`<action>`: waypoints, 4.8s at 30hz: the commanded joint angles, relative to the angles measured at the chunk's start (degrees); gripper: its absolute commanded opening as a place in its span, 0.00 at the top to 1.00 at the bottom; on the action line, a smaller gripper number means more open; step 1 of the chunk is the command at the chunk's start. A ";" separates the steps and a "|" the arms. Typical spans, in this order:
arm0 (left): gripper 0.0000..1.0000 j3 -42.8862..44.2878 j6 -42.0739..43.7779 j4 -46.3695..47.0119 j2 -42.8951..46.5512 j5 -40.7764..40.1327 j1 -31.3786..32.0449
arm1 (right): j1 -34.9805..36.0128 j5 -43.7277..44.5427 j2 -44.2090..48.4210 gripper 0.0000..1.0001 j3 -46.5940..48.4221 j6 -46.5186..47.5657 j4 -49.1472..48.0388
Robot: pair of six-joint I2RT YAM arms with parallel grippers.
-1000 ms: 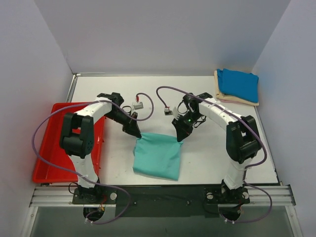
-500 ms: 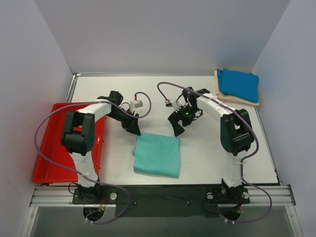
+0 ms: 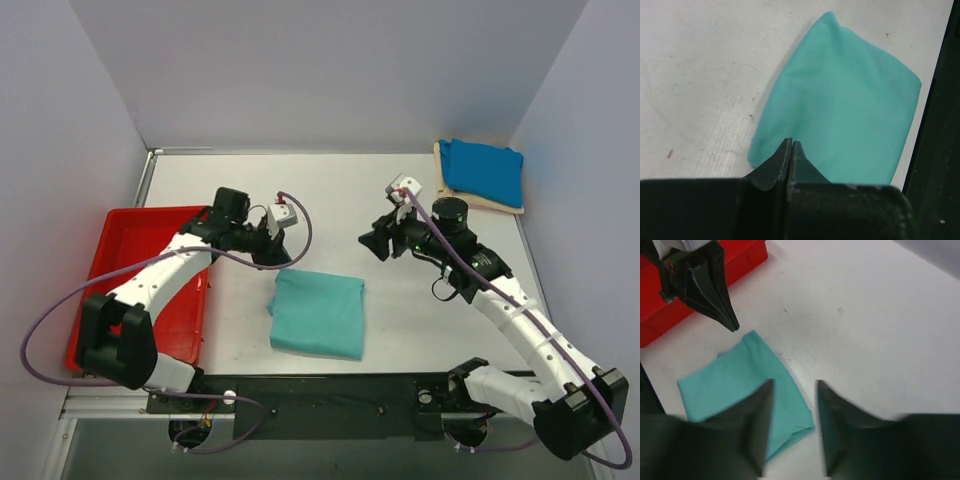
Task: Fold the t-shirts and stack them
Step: Fold the long partially folded tshirt into a neat square, then put the neatly folded tshirt into the corner of the board with the left arm
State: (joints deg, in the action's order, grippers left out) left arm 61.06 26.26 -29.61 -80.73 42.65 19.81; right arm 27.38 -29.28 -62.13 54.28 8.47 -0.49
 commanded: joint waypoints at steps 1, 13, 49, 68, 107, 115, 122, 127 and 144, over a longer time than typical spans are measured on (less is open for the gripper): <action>1.00 -1.21 -1.03 -0.19 -8.46 1.47 1.19 | -0.58 -6.10 -4.39 1.00 -6.56 -20.49 -7.53; 1.00 -0.50 -5.96 6.14 -19.54 -0.11 -2.84 | 0.59 3.35 -25.22 1.00 -15.08 -28.41 -9.43; 1.00 2.06 1.07 -10.30 -26.42 9.48 2.51 | 4.71 9.32 -19.18 0.96 -16.41 -28.43 6.53; 1.00 -1.73 -3.58 -11.80 -23.86 10.27 14.90 | 6.91 -3.69 -16.97 1.00 -23.59 -36.68 -7.59; 0.75 -1.73 -7.28 -0.46 -24.30 -1.96 -0.04 | -7.42 -20.37 -42.63 0.63 -13.85 -40.02 -14.70; 0.76 -0.77 -6.66 -0.10 -24.48 -2.84 -1.00 | -9.36 -21.00 -40.88 1.00 -11.14 -38.28 -11.58; 0.47 4.59 -5.35 -2.47 -17.64 -4.33 -6.01 | -11.90 -6.10 -40.88 1.00 1.60 -25.10 10.20; 0.35 4.86 -3.68 -2.12 -13.41 -11.79 -8.82 | -14.01 9.40 -46.31 1.00 17.68 -15.52 23.42; 0.34 3.28 -2.27 -0.63 -10.68 -15.76 -9.53 | -23.33 25.59 -66.88 1.00 70.84 -3.55 39.95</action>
State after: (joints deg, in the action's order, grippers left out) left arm 63.66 23.18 -32.32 -92.77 28.10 10.74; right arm 5.48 -7.42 -126.58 115.55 1.69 33.01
